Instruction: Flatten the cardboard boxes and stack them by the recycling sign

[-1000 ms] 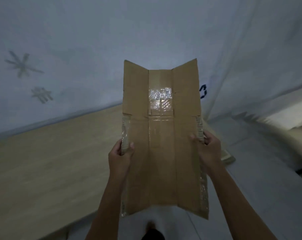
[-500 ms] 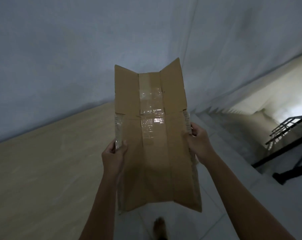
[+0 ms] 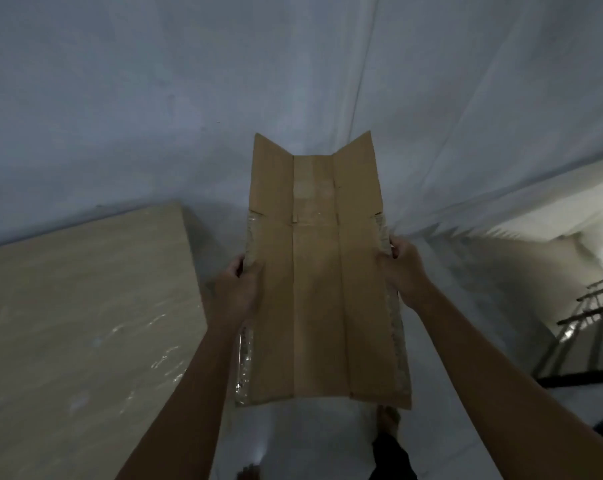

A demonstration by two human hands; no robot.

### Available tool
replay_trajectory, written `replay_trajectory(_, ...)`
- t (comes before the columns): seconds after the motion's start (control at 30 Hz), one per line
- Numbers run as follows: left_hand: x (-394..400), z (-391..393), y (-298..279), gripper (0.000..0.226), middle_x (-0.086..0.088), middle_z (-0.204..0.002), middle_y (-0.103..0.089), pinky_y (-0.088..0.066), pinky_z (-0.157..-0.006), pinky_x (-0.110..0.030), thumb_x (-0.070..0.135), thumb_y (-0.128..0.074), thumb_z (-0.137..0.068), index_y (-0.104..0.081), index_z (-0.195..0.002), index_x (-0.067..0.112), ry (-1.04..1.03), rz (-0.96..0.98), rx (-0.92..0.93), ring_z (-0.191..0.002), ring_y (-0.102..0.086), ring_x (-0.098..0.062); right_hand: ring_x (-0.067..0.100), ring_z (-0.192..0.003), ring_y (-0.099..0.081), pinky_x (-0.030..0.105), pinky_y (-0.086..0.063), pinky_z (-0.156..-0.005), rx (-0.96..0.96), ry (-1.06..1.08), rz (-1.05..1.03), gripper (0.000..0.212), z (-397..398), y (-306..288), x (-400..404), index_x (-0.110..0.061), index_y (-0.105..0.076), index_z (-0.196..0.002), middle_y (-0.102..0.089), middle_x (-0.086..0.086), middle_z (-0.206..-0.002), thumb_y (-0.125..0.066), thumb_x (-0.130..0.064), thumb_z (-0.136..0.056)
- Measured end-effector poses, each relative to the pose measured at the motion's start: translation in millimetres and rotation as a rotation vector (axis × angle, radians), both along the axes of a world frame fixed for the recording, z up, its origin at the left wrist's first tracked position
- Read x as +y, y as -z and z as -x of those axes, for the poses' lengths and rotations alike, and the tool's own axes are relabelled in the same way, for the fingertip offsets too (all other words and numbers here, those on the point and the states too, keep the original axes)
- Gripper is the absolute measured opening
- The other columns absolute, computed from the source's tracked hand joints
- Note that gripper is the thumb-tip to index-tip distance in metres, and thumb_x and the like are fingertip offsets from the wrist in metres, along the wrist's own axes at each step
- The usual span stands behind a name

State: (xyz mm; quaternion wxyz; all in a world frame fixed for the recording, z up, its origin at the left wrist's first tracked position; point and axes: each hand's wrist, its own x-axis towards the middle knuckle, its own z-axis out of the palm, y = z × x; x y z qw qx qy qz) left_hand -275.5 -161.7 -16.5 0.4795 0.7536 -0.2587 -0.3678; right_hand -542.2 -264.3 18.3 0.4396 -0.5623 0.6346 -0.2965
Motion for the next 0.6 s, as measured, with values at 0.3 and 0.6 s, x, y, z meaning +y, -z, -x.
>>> replay_trajectory(0.3, -77.2, 59.1, 121.4, 0.028, -0.007, -0.074, -0.068, -0.041, -0.057, -0.029, 0.033, -0.061, -0.098, -0.062, -0.072, 0.026, -0.159, -0.283, -0.076, -0.064, -0.059, -0.016, 0.014, -0.073, -0.066, 0.022, -0.056, -0.058, 0.156, -0.272, -0.212, 0.014, 44.4, 129.3, -143.8, -0.018, -0.072, -0.103, -0.072, 0.006, -0.091, -0.067, -0.017, -0.09)
replay_trajectory(0.6, -104.1, 46.6, 359.8, 0.005, -0.012, -0.085, -0.067, -0.044, -0.051, -0.018, 0.013, -0.066, -0.097, -0.068, -0.094, 0.009, -0.25, -0.478, 0.149, -0.07, -0.057, -0.018, 0.023, -0.081, -0.067, 0.029, -0.053, -0.069, 0.266, -0.239, -0.291, 0.023, 28.2, 364.5, -190.8, -0.015, -0.073, -0.112, -0.072, 0.009, -0.092, -0.069, -0.017, -0.089)
